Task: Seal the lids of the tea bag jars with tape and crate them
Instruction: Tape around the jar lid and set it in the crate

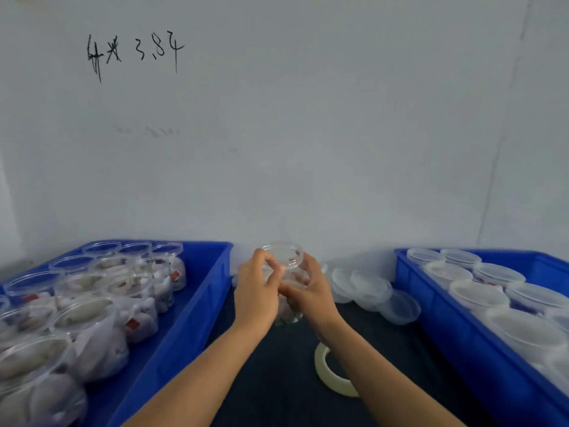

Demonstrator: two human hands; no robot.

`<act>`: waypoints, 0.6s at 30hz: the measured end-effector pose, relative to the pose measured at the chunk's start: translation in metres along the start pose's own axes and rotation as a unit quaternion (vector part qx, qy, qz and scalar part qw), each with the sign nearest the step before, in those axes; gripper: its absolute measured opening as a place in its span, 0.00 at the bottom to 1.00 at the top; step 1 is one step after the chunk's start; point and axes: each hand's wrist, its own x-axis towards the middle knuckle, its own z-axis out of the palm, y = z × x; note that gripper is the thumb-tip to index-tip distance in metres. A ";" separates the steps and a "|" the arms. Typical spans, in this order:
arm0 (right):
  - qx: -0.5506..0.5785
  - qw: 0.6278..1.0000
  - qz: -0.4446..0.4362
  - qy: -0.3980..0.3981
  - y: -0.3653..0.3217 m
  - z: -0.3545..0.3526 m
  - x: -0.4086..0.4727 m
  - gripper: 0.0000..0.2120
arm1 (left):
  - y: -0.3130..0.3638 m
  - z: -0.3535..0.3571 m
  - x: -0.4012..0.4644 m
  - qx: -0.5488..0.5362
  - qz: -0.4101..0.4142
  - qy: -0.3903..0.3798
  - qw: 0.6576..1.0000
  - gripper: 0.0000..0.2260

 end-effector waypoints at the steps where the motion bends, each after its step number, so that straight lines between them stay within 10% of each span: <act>1: -0.001 1.000 0.009 0.010 0.006 -0.007 -0.009 0.25 | 0.001 0.006 -0.010 -0.008 -0.002 -0.007 1.000 0.08; 7: 0.024 0.997 0.053 0.041 0.031 -0.023 -0.040 0.25 | -0.025 0.030 -0.050 -0.042 0.009 -0.032 0.999 0.07; 14: 0.049 0.996 0.071 0.025 0.057 -0.021 -0.050 0.31 | -0.083 0.030 -0.069 -0.175 -0.047 -0.083 0.980 0.32; 18: 0.017 0.997 0.071 0.012 0.068 -0.014 -0.050 0.37 | -0.109 0.035 -0.071 -0.067 -0.089 -0.179 0.977 0.52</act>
